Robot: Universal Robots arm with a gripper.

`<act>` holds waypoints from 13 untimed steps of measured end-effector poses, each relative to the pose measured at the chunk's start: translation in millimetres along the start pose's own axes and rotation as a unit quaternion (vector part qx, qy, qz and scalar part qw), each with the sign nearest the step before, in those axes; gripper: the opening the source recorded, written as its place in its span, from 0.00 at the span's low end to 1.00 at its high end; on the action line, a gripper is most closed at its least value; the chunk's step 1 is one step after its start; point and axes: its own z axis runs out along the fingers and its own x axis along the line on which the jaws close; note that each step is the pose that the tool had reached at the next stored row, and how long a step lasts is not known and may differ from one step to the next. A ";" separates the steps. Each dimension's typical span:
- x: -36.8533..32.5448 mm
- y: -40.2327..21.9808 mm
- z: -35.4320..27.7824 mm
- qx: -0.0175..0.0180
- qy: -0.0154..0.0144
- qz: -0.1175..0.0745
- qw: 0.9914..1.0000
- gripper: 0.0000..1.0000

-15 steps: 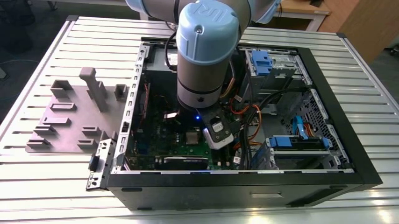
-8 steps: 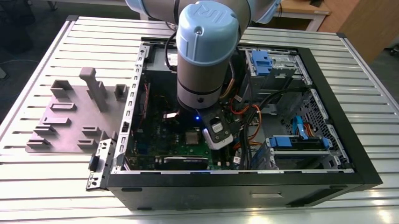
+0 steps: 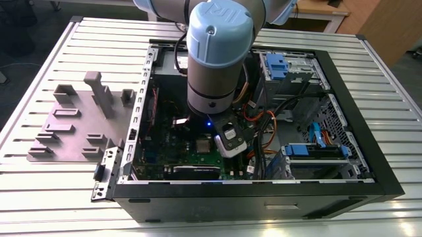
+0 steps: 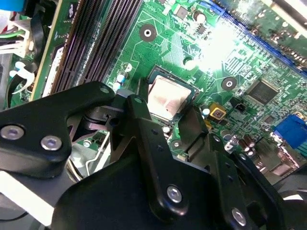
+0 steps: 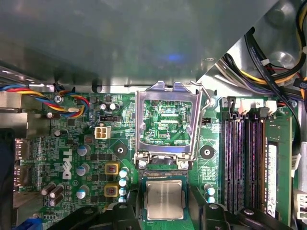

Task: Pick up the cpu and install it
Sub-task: 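Place the cpu into insertion slot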

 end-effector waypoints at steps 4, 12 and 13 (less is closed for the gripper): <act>0.0 -0.1 1.3 0.000 0.000 0.000 1.000 0.51; -1.9 0.1 -1.2 0.000 0.001 0.000 1.000 0.44; -1.9 0.1 -2.6 0.000 0.002 0.000 1.000 0.44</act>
